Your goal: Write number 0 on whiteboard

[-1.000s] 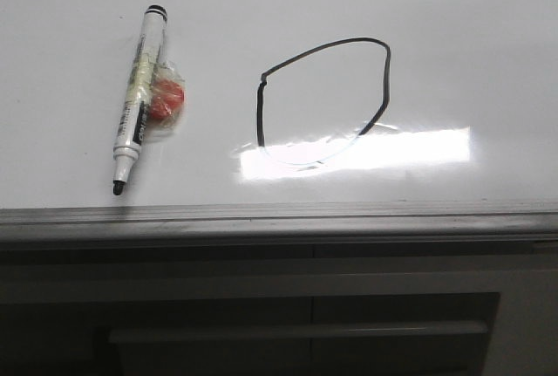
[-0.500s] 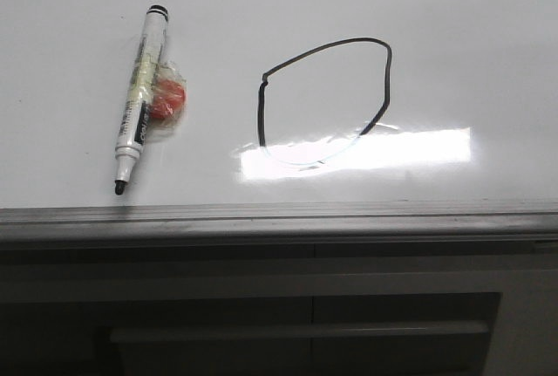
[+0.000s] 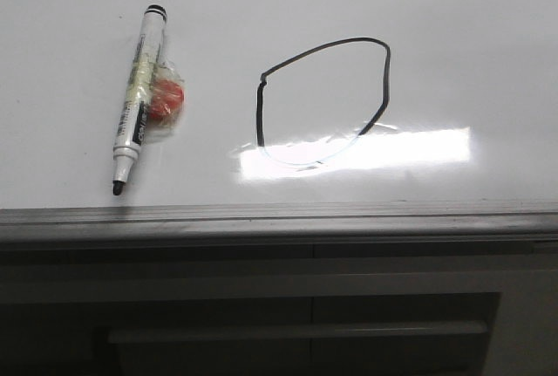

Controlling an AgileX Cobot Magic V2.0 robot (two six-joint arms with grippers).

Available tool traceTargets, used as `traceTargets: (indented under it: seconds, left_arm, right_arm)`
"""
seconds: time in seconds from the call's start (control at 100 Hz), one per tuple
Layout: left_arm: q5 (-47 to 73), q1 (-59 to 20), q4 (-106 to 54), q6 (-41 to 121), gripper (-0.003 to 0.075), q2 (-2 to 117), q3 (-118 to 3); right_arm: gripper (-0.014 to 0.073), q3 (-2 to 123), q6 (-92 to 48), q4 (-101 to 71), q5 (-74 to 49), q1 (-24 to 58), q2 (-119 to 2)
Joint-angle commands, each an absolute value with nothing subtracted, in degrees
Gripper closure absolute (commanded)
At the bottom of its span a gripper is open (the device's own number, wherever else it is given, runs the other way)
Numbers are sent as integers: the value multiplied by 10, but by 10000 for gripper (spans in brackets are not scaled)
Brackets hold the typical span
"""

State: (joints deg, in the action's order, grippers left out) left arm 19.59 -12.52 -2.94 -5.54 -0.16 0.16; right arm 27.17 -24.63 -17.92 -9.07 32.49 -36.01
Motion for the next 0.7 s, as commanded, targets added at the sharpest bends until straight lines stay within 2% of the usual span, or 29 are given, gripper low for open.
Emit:
traceTargets:
  seconds: [0.0,0.23,0.36,0.51,0.62,0.69]
  left_arm:
    - [178,-124,-40,-55,740,-18,21]
    - [178,-124,-40,-55,740,-18,21]
    - [178,-124,-40,-55,740,-18,21]
    - [178,-124,-40,-55,740,-18,21]
    - [178,-124,-40,-55,740,-18,21]
    - [178,-124,-40,-55,740,-18,21]
  right_arm:
    - [652,287,-250,-176,-48,321,-361]
    - [652,262,-250,-176,-47,319,-345]
    - [652,172,-247,-132,-25,302,-279]
    - [652,48,-92,-32,27,264,-167]
    - [652,-16,13,45,-5,220,-74]
    - [652,-10,15,46,-122,195,-20]
